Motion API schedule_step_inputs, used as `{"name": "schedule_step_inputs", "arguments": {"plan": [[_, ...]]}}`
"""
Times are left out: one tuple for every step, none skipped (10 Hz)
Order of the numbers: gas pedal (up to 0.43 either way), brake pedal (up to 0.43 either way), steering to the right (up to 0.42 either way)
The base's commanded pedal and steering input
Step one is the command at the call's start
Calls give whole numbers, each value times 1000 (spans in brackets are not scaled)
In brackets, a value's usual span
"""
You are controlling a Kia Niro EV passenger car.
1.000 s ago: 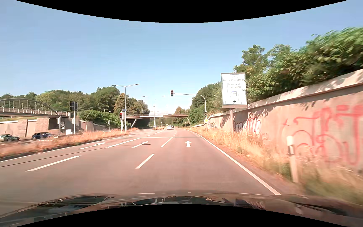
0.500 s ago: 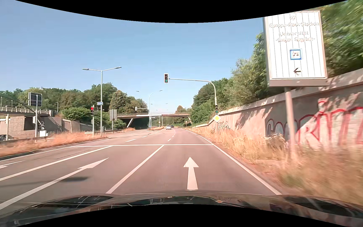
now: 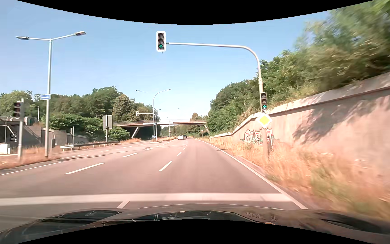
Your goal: Follow the waypoints while adhering to traffic rules and regulations
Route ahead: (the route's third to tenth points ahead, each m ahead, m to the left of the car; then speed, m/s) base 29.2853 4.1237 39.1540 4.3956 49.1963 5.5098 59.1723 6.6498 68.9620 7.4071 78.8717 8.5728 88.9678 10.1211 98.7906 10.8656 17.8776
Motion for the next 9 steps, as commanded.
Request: {"name": "schedule_step_inputs", "arguments": {"plan": [[118,0,-8],[118,0,-8],[118,0,-9],[118,0,-9],[118,0,-10],[118,0,-11],[118,0,-11],[118,0,-11],[118,0,-11]]}}
